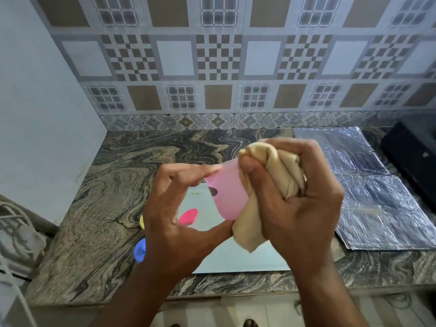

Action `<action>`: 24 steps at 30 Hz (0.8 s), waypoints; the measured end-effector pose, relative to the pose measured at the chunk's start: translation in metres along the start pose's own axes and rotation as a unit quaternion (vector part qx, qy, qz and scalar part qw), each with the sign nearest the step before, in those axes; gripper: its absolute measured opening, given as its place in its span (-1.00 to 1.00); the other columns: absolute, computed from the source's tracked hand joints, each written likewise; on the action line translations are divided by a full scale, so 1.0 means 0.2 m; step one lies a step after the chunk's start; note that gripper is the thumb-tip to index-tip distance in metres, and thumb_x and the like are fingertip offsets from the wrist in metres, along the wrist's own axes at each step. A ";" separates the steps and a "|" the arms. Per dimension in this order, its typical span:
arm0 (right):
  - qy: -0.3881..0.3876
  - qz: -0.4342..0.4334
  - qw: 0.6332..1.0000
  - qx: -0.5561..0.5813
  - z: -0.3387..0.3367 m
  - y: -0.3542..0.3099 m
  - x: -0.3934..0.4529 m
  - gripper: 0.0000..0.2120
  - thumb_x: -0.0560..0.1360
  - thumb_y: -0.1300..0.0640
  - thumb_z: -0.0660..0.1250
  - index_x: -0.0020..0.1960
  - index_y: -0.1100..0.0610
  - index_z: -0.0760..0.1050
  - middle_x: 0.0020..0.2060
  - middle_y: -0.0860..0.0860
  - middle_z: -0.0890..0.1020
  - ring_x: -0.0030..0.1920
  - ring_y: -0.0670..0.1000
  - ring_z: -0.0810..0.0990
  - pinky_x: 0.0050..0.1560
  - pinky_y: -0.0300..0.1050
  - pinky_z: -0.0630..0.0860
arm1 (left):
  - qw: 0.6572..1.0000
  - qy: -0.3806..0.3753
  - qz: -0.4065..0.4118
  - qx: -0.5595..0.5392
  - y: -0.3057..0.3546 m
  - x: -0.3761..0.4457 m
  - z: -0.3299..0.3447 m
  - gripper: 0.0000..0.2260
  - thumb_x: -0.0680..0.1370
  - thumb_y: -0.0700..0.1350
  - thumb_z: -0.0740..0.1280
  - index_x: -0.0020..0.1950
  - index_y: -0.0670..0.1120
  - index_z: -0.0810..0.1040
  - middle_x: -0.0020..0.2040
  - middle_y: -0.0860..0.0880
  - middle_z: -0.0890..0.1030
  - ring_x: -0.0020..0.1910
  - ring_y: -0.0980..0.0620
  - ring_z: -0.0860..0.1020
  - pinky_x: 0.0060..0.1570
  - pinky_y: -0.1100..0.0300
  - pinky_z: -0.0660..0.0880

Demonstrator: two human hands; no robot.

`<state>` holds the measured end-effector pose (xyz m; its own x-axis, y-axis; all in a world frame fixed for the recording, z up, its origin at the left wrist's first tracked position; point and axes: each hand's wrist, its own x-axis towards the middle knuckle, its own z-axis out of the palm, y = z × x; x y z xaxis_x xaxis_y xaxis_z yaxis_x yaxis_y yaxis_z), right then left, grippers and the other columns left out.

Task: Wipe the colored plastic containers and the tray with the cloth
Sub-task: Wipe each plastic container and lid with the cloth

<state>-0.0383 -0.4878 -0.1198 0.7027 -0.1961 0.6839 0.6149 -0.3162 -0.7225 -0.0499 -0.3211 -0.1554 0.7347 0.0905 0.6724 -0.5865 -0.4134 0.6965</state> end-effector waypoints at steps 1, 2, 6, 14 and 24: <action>0.019 0.015 1.000 0.012 0.00 0.01 0.02 -0.82 0.57 0.11 0.57 0.09 0.06 0.59 -0.04 0.08 0.72 -0.03 0.13 0.73 -0.01 0.09 0.66 | 1.000 -0.003 -0.017 -0.023 -0.01 -0.01 0.00 -0.39 0.25 -0.03 0.69 0.25 0.13 0.57 0.14 -0.07 0.55 0.12 -0.16 0.59 0.05 0.14 0.58; 0.034 0.026 0.999 0.029 0.00 0.02 0.04 -0.82 0.58 0.13 0.55 0.09 0.11 0.58 -0.05 0.10 0.73 -0.04 0.09 0.74 -0.02 0.05 0.67 | 0.998 -0.004 -0.035 -0.049 -0.01 -0.02 0.00 -0.39 0.25 -0.02 0.69 0.24 0.18 0.56 0.16 -0.04 0.55 0.13 -0.18 0.58 0.09 0.11 0.57; 0.015 0.021 0.997 0.074 -0.03 0.00 -0.02 -0.83 0.61 0.20 0.50 0.13 0.10 0.53 0.00 0.01 0.70 -0.07 -0.18 0.71 -0.01 -0.31 0.60 | 0.985 0.035 -0.109 -0.131 -0.02 -0.02 0.01 -0.39 0.24 -0.05 0.67 0.21 0.07 0.49 0.18 -0.14 0.59 0.14 -0.16 0.61 0.14 -0.01 0.56; -0.016 -0.026 0.998 0.051 -0.01 0.02 -0.18 -0.78 0.62 -0.02 0.47 0.18 -0.02 0.50 0.01 0.11 0.63 0.06 0.00 0.65 0.09 -0.17 0.55 | 0.967 0.004 -0.121 -0.226 0.00 0.01 0.02 -0.34 0.32 -0.26 0.64 0.32 -0.06 0.43 0.33 -0.02 0.58 0.32 -0.17 0.62 0.27 -0.02 0.58; -0.049 -0.050 0.996 -0.046 -0.04 -0.03 -0.09 -0.78 0.54 0.09 0.55 0.13 0.12 0.63 -0.03 0.18 0.60 0.07 -0.04 0.61 0.12 -0.33 0.48 | 1.000 0.003 -0.005 -0.028 -0.02 0.01 0.00 -0.42 0.34 0.03 0.67 0.29 0.00 0.55 0.19 -0.06 0.57 0.22 -0.21 0.59 0.18 -0.24 0.55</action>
<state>-0.0575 -0.4893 -0.1282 0.6747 -0.0692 0.7348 0.6506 -0.4145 -0.6364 -0.0464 -0.3187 -0.1580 0.7391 0.0993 0.6663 -0.5969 -0.3618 0.7161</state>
